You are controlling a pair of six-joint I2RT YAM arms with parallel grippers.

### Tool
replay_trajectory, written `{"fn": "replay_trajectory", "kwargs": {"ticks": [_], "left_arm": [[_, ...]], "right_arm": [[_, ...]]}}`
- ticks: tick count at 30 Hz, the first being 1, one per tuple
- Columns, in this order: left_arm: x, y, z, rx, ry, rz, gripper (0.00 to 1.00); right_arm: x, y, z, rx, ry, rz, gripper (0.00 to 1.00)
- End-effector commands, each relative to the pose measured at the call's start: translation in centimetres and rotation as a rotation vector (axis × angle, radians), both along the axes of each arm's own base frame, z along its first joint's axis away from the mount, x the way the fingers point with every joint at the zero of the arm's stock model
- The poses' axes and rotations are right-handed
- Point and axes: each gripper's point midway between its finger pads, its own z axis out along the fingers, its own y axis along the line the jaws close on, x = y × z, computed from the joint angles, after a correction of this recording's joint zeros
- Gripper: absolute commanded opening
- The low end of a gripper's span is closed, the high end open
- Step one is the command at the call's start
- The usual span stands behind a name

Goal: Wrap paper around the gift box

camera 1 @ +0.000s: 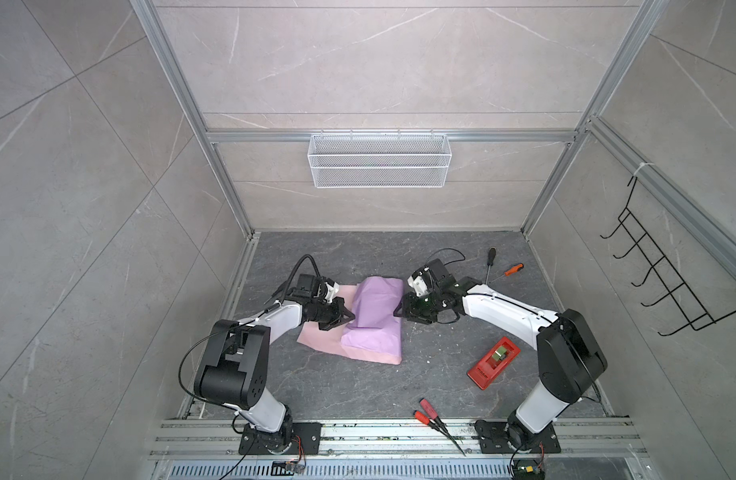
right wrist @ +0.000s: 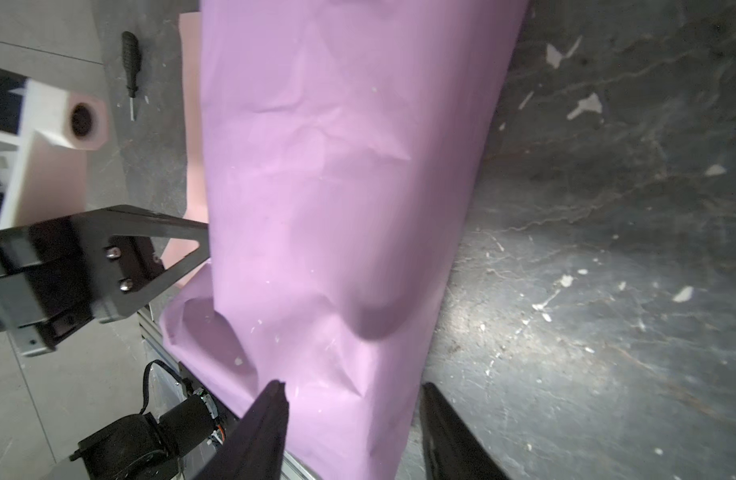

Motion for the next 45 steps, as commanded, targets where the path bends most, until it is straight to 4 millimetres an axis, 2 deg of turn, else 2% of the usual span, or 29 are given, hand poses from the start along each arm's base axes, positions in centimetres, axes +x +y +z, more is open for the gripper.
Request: {"fn": "replay_trajectory", "kwargs": {"ticks": [1,5,8,12,18,21,24,29,34,37,39,45], "left_arm": [[0.0,0.2,-0.5,0.027,-0.009,-0.014,0.00],[0.1,0.1,-0.7,0.032,-0.012,-0.018,0.00],[0.3,0.1,-0.5,0.039,-0.023,-0.016,0.00],[0.5,0.2,-0.2,0.045,-0.035,-0.020,0.00],[1.3,0.4,0.8,0.073,-0.092,-0.029,0.00],[1.9,1.3,0.8,0.134,-0.129,-0.016,0.00],[2.1,1.8,-0.2,0.183,-0.134,-0.022,0.00],[2.1,1.7,-0.9,0.218,-0.133,-0.035,0.00],[0.3,0.2,-1.9,0.221,-0.132,-0.110,0.00],[-0.1,0.5,-2.5,0.242,-0.128,-0.112,0.00],[-0.2,0.7,-2.8,0.258,-0.130,-0.110,0.00],[-0.1,0.4,-2.9,0.260,-0.130,-0.119,0.00]], "right_arm": [[0.8,0.9,4.1,0.090,-0.077,-0.001,0.48],[1.0,2.4,5.3,0.175,-0.097,0.014,0.42],[0.9,4.2,4.9,0.209,-0.083,0.050,0.41],[0.0,6.0,2.2,0.222,-0.022,0.080,0.40],[-1.1,4.1,-3.4,0.139,0.076,0.021,0.36],[-1.6,3.7,-4.7,0.121,0.101,0.013,0.36],[-1.7,3.5,-4.7,0.122,0.104,0.006,0.37],[-1.4,4.1,-3.3,0.136,0.077,0.022,0.38],[-1.6,6.2,-0.7,0.193,0.046,0.081,0.39],[-1.8,7.2,0.7,0.230,0.033,0.104,0.39],[-1.8,7.0,0.3,0.227,0.038,0.097,0.39],[-3.1,5.6,-3.8,0.167,0.106,0.065,0.37]]}}
